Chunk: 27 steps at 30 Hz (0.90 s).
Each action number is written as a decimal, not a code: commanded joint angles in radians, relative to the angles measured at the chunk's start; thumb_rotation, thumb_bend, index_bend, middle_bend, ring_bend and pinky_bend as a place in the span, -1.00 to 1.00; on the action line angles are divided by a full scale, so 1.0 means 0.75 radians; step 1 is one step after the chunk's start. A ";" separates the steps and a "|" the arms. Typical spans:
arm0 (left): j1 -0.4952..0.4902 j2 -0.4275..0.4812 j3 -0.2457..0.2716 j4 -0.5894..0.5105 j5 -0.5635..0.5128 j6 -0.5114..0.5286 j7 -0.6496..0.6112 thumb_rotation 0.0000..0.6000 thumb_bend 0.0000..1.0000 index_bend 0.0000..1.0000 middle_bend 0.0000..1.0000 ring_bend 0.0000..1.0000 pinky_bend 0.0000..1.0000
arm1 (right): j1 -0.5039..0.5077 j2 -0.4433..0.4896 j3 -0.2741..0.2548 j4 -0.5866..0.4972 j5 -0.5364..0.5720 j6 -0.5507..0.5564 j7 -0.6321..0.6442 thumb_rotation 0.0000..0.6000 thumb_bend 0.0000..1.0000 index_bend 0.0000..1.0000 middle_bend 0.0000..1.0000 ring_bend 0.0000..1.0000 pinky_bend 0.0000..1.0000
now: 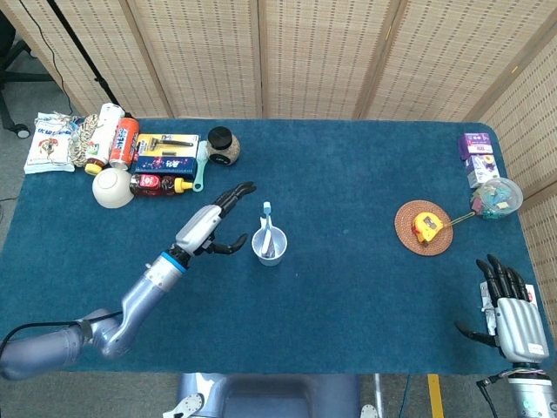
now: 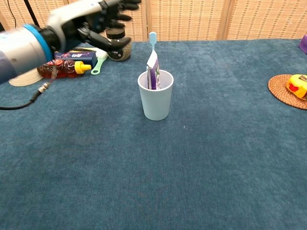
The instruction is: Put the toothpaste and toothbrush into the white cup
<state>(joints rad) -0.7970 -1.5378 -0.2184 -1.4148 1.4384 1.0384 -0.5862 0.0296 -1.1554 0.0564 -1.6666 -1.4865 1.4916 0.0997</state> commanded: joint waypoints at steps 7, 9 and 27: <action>0.246 0.386 0.077 -0.331 -0.012 0.246 0.492 1.00 -0.16 -1.00 -1.00 -1.00 -1.00 | -0.013 0.011 0.003 -0.010 -0.032 0.047 -0.021 1.00 -1.00 -1.00 -1.00 -1.00 -1.00; 0.315 0.477 0.114 -0.384 -0.040 0.284 0.582 1.00 -0.16 -1.00 -1.00 -1.00 -1.00 | -0.018 0.005 0.008 -0.005 -0.040 0.071 -0.062 1.00 -1.00 -1.00 -1.00 -1.00 -1.00; 0.843 0.580 0.428 -0.240 0.091 0.672 0.551 1.00 -0.16 -1.00 -1.00 -1.00 -1.00 | -0.052 0.000 0.050 -0.037 -0.030 0.186 -0.384 1.00 -1.00 -1.00 -1.00 -1.00 -1.00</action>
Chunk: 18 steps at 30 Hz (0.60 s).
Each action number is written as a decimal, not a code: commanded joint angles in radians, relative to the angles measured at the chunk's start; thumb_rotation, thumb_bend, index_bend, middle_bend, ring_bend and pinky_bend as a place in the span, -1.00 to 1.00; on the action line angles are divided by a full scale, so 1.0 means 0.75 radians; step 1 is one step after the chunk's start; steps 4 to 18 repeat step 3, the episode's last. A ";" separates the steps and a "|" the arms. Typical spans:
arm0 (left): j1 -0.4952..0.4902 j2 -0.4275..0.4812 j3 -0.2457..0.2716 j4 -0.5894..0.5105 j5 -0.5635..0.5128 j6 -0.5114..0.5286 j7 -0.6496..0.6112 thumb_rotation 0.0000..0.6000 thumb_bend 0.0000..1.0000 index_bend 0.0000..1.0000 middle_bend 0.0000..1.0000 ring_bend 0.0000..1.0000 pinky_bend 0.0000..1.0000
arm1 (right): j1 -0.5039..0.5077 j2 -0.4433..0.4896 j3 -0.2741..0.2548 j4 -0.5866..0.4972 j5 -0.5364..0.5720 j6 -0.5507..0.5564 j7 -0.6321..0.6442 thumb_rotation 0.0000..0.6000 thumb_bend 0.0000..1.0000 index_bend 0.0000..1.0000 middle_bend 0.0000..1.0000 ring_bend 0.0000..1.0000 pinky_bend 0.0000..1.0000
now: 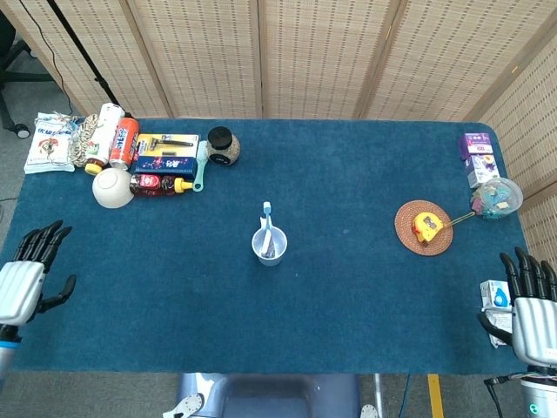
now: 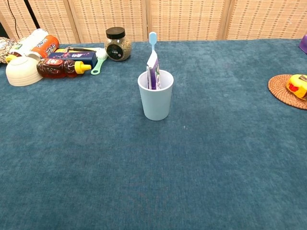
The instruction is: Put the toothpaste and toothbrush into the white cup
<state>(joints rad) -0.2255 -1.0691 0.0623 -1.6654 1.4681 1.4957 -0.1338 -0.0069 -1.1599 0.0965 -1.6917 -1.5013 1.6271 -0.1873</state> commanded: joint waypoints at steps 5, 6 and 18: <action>0.122 -0.059 0.049 0.125 0.095 0.138 -0.031 1.00 -0.16 -1.00 -1.00 -1.00 -1.00 | -0.007 0.011 -0.008 -0.012 -0.023 0.010 0.004 1.00 -1.00 -1.00 -1.00 -1.00 -1.00; 0.122 -0.059 0.049 0.125 0.095 0.138 -0.031 1.00 -0.16 -1.00 -1.00 -1.00 -1.00 | -0.007 0.011 -0.008 -0.012 -0.023 0.010 0.004 1.00 -1.00 -1.00 -1.00 -1.00 -1.00; 0.122 -0.059 0.049 0.125 0.095 0.138 -0.031 1.00 -0.16 -1.00 -1.00 -1.00 -1.00 | -0.007 0.011 -0.008 -0.012 -0.023 0.010 0.004 1.00 -1.00 -1.00 -1.00 -1.00 -1.00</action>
